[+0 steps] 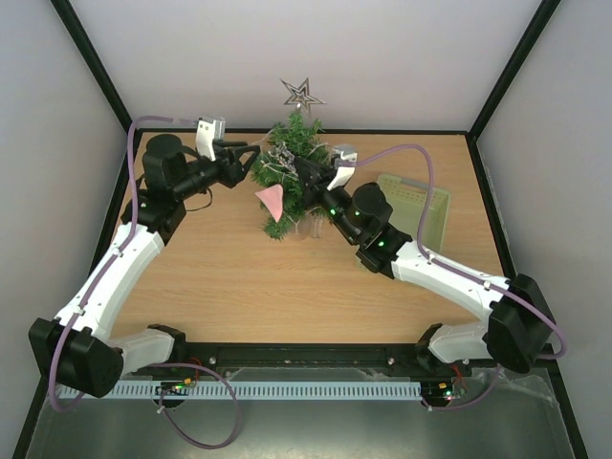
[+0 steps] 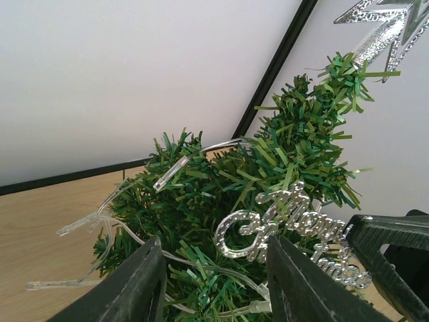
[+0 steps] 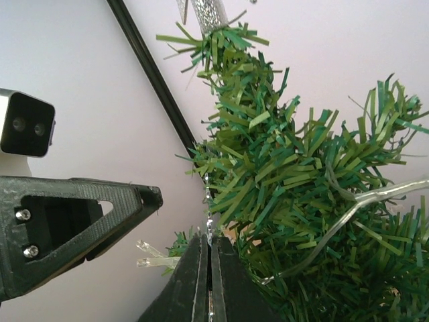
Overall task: Decorate the small christmas tree
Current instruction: Place the decoration item on the Christmas tree.
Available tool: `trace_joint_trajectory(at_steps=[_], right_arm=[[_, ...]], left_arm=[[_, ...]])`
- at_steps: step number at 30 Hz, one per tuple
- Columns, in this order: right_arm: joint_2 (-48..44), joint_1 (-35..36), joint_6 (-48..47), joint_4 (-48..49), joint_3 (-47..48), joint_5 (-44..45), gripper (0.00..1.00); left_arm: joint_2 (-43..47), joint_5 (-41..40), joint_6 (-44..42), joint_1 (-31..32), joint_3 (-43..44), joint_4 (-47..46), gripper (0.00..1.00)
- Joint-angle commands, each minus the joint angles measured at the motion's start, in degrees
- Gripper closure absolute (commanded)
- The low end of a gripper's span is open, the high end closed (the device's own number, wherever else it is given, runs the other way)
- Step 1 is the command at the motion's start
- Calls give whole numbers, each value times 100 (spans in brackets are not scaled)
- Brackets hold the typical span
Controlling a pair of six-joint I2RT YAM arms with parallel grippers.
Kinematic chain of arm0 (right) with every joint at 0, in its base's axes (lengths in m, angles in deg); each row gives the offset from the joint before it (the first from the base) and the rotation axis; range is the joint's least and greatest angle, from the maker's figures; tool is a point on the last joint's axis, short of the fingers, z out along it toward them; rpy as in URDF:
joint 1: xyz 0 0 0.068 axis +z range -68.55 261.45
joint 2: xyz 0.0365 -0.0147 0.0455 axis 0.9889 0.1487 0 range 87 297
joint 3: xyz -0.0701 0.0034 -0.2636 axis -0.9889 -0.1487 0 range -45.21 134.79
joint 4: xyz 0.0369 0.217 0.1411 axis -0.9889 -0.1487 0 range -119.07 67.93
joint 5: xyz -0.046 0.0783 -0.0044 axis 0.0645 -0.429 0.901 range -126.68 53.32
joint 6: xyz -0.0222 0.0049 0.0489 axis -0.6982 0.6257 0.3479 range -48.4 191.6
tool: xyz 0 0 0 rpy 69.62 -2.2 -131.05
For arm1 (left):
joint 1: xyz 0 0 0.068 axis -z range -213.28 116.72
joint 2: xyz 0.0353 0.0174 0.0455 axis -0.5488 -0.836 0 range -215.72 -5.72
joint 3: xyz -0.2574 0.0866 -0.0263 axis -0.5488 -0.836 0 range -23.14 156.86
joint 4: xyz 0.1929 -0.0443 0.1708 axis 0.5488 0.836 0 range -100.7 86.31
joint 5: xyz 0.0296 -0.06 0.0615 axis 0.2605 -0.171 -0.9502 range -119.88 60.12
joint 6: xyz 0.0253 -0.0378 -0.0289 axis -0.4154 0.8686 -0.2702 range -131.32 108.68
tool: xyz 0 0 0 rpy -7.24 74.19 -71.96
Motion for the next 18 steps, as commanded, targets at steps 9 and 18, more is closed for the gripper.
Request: trace_joint_trajectory(at_steps=[9,18], right_arm=[[153,22,75,125,178,81,97],[105,22,14,-303,346,216,81]], left_arm=[[-48,111,-198,-18,27,-113,56],[-35,79,-205,-15,44,-41,56]])
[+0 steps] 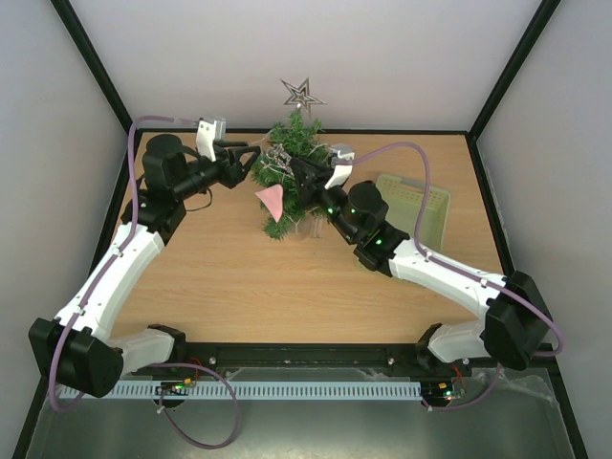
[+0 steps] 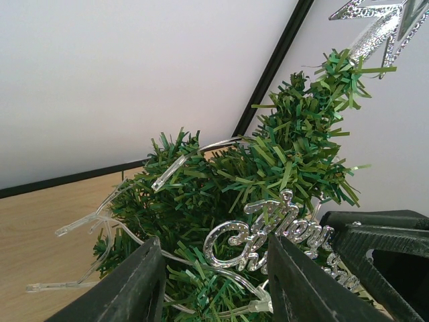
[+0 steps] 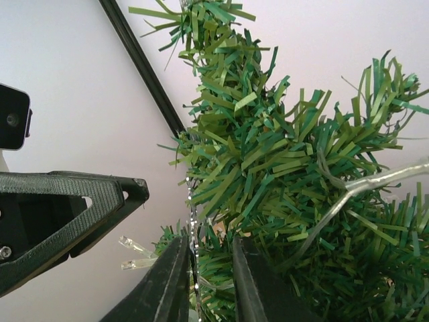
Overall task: Decorate the small christmas tree
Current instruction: Place the decoration item on the Christmas tree.
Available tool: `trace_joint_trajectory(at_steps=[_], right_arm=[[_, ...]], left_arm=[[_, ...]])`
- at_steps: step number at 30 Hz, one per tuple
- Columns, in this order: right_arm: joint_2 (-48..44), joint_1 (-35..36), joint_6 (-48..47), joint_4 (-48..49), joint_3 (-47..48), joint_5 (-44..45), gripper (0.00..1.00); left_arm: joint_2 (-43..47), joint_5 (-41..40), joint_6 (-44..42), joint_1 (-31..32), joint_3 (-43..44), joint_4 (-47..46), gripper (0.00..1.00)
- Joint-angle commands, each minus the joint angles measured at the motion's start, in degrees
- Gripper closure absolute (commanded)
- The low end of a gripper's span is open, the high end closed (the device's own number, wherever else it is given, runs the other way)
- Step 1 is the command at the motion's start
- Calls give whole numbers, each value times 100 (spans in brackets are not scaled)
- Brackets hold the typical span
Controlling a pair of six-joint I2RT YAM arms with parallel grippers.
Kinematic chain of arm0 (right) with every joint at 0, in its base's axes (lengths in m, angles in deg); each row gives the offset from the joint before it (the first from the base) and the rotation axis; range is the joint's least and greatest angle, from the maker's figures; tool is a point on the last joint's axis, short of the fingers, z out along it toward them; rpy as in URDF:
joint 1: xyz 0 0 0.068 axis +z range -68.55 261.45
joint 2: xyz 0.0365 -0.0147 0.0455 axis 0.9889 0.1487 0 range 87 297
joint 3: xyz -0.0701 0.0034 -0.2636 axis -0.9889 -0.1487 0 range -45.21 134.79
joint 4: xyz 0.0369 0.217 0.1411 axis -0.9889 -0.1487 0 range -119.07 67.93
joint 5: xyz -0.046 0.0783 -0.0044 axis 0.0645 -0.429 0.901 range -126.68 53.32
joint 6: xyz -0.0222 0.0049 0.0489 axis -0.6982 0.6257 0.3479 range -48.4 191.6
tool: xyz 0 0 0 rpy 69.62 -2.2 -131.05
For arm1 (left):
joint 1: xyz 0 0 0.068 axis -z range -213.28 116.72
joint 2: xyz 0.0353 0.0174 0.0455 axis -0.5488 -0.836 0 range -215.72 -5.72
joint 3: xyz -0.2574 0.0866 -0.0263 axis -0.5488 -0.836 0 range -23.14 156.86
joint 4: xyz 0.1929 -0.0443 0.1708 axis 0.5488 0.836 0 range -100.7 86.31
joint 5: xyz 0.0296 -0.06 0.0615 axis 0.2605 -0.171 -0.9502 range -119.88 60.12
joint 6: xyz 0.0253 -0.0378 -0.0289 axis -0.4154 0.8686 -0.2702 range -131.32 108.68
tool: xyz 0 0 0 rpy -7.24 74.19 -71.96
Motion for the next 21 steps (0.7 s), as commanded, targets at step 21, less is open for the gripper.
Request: trace_joint_trajectory(at_steps=[21], right_arm=[[-989,20,-70,-1695,420,279,42]], left_arm=[[289,-395,-44,-13,317,759,44]])
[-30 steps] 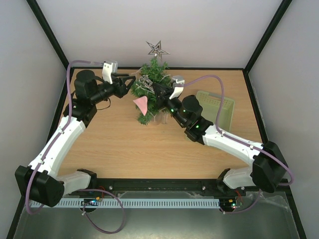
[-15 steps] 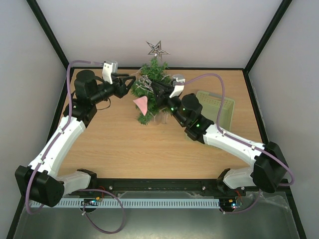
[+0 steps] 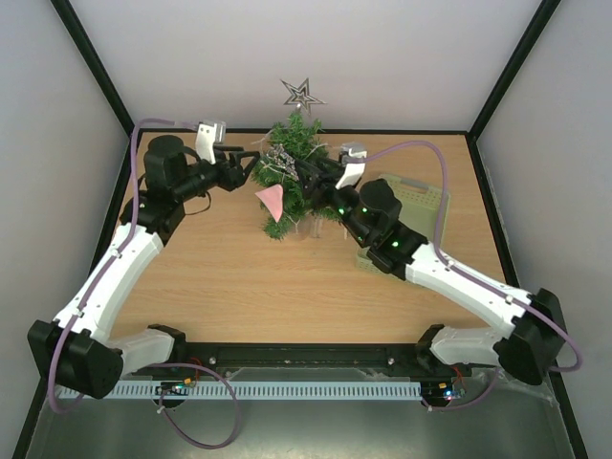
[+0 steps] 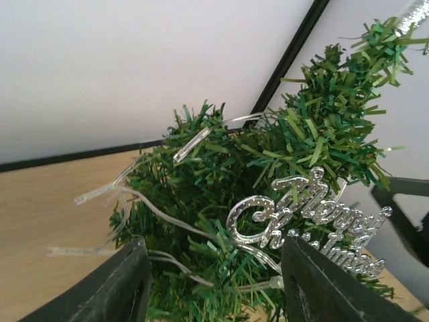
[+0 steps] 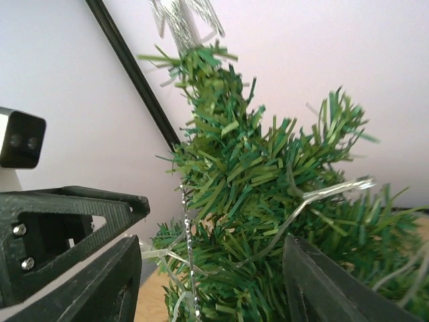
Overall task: Decorate the small christmas tree
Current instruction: Place the decoration item on the Christmas tree, then reset both arms
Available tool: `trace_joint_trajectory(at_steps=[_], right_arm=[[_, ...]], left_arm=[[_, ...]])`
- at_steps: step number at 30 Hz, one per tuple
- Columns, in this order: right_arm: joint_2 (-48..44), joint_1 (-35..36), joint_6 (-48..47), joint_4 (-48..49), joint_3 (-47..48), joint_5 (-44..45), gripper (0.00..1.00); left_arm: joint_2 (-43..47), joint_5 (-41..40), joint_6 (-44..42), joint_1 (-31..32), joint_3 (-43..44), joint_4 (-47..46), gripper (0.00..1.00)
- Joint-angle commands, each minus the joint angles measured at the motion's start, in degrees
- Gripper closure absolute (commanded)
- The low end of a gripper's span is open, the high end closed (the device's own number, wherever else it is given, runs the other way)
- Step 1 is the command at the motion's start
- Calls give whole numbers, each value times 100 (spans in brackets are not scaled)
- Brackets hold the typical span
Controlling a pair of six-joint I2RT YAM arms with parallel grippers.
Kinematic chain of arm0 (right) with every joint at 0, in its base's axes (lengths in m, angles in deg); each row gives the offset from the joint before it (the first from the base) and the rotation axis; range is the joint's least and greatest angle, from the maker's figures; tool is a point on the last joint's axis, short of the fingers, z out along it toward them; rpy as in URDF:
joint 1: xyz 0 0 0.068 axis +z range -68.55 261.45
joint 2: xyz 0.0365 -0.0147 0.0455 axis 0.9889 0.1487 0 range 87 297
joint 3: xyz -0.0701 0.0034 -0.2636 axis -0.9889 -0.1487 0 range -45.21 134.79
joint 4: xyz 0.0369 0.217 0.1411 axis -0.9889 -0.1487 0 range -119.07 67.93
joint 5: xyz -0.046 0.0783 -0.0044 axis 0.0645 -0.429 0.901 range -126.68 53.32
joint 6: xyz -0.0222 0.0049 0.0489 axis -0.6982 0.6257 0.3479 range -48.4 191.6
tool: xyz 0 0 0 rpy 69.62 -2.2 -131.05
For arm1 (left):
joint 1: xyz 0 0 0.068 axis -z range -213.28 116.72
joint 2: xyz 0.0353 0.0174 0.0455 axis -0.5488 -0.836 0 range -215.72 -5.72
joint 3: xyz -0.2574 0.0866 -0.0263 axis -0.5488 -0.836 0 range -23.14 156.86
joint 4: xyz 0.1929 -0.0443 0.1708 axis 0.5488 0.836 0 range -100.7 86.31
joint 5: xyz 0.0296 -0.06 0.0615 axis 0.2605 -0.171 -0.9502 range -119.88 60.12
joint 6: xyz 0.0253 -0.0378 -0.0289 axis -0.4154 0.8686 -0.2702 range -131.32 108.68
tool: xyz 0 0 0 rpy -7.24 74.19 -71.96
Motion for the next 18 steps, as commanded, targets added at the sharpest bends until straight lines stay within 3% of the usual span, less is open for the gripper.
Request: trace_joint_trajectory(at_steps=[1,7,9,11,12,13,18], right_arm=[[-617,22,-54,-817,183,50,38],[-1495,22,-198,-2352,100,-209,20],[-1742,18,-147,-2936,49,-304,0],[-1987,22,-17,-3407,-1,-310,2],[-2135,21,47,-3568,-57,-261,2],[-2276,22,140,-3712,-129,-151,2],[-2911,22,865,-4531,-365,666,2]], left_arm=[[343,-294,-12,-14,320,486,42],[1011,-496,6,-13,210,1073,34],[1268,-523,33,-17,42,1174,31],[1553,-429,60,-19,-158,1271,26],[1720,-387,76,-7,-268,1324,9],[1868,-382,105,-2,-374,1402,2],[2609,-619,244,-3,-598,2003,0]])
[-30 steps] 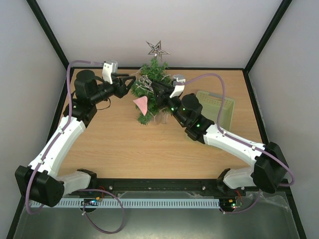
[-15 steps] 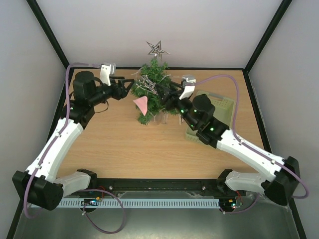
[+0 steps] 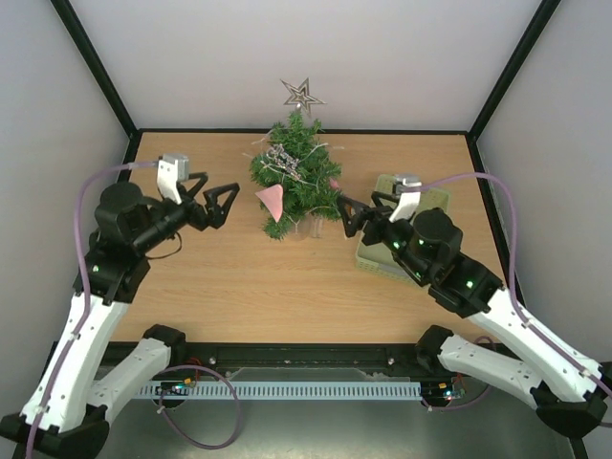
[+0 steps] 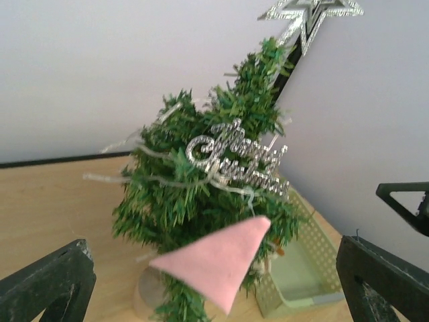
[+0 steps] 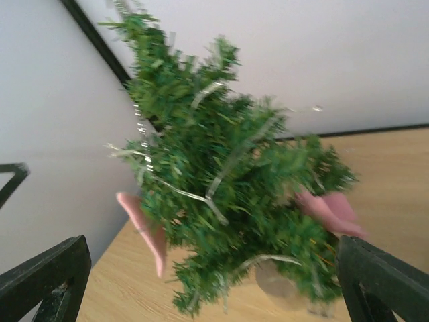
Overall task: Decorate the small christmas tree
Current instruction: Reset both arms
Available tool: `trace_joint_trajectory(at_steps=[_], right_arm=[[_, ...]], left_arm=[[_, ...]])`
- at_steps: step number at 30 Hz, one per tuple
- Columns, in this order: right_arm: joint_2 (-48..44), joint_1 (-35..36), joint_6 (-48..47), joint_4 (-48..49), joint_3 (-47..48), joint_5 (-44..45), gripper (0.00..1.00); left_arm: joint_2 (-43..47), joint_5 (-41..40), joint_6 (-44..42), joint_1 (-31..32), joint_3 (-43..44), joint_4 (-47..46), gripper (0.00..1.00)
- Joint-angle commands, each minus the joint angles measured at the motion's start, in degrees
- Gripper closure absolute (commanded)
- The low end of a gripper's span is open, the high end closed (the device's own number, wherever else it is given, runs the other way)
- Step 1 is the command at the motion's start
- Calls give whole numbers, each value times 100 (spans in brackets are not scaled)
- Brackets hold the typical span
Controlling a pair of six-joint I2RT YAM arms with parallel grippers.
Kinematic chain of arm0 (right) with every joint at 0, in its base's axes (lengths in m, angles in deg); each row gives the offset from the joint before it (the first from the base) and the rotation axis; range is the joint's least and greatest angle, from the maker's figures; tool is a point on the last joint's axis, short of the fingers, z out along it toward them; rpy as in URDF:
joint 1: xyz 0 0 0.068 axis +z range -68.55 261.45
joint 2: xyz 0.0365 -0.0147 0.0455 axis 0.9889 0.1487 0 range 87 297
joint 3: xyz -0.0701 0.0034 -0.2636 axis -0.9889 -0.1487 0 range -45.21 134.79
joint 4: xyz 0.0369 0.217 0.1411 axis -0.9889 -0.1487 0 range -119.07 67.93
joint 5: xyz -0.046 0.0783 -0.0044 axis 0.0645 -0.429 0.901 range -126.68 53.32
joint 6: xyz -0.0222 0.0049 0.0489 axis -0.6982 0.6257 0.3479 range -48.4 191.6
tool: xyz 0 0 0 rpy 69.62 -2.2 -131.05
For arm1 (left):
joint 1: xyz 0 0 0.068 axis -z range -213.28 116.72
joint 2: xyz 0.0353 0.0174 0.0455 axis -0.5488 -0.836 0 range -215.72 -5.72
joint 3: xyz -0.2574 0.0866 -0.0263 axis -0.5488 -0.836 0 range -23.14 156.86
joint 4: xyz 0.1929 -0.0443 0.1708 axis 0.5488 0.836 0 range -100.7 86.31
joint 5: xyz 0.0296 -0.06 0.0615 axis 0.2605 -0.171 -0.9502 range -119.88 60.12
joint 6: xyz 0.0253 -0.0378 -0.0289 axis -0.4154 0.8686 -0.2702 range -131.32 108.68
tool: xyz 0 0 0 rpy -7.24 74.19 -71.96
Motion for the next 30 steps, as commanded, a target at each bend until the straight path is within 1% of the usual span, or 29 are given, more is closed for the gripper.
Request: trace_joint_trajectory(at_steps=[1,5,8,10,12,15,17,22,30], right_arm=[[-450,21,562,-1140,-235,614,2],[-641,21,940,-1441,-544,1105,2],[-698,17,1205,-1552,-641,1336,2],[-738,22,1345,-1579,-687,1486,2],[-801,22,1408,-1537,-836,1579,2],[-921,22,1393,-1317,-1154,1754,2],[-964,22,1387,-1175,-1205,1706,2],[-1011,22,1358,-1010,-908,1526,2],[-1170,21,1345,-986,-636,1415,2]], left_arm=[[606,-167,168,-6,-261,695,0],[1383,-217,422,-8,-721,800,0],[1839,-152,649,-4,-1285,541,0],[2027,-225,894,-2,-1610,388,0],[2063,-234,1062,-3,-1740,325,0],[2005,-237,1114,-6,-1793,321,0],[1959,-334,1075,-4,-1791,354,0],[1895,-419,788,-2,-1594,425,0],[1912,-472,902,-2,-1325,319,0]])
